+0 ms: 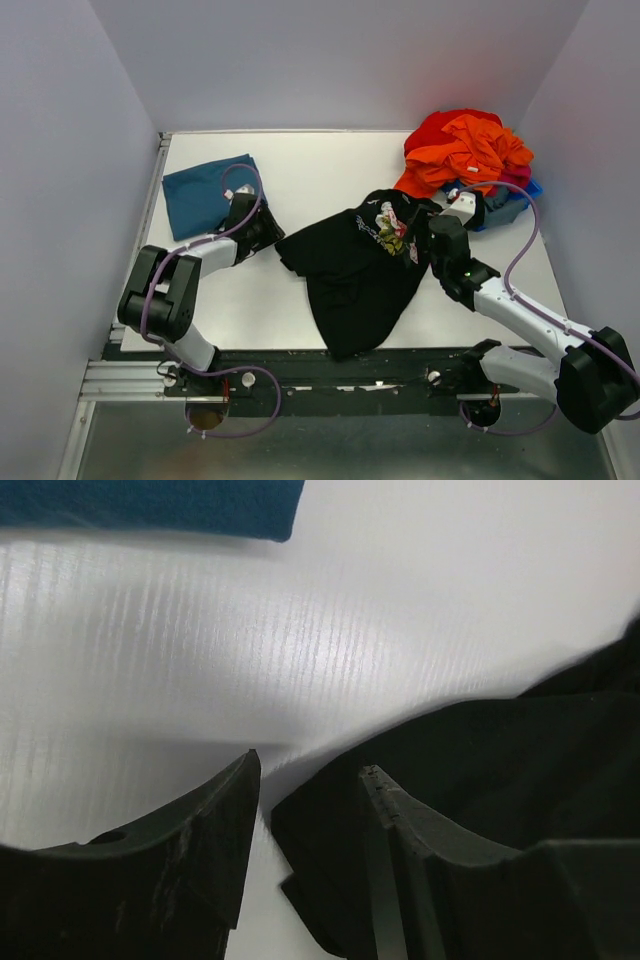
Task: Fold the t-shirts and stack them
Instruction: Flatten out the tshirt
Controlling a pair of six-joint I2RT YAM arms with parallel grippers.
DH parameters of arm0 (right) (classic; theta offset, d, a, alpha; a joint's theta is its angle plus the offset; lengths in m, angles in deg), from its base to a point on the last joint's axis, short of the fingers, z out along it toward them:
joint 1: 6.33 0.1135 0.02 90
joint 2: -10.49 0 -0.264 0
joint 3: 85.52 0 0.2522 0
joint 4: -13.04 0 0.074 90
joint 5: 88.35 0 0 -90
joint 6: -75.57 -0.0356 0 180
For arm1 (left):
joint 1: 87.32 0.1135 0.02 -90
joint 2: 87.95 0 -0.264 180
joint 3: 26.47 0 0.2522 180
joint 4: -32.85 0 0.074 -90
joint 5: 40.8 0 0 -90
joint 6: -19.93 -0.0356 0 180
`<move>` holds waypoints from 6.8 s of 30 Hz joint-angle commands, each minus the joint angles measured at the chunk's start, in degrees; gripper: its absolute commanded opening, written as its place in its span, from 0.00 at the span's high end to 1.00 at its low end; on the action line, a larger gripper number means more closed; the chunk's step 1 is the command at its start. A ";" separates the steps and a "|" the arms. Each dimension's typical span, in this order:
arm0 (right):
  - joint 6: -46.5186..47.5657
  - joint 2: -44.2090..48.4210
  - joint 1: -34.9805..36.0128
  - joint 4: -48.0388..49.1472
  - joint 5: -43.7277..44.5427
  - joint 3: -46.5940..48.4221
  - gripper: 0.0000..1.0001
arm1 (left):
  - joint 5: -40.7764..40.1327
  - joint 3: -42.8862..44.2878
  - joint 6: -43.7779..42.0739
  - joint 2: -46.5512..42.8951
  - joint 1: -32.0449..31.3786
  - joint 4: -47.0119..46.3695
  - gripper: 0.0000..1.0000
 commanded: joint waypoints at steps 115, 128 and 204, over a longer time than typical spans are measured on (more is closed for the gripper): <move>-8.39 -3.39 -3.00 -5.85 3.17 2.27 0.17 | -8.29 -4.51 4.18 -36.60 3.23 37.79 0.25; -8.39 -3.48 -3.52 -5.85 1.94 2.36 0.17 | -9.86 -14.46 8.65 -37.41 -9.43 35.95 0.43; -8.39 -3.13 -5.28 -5.85 -0.52 2.01 0.17 | -11.00 -18.42 20.44 -39.69 -27.19 37.88 0.71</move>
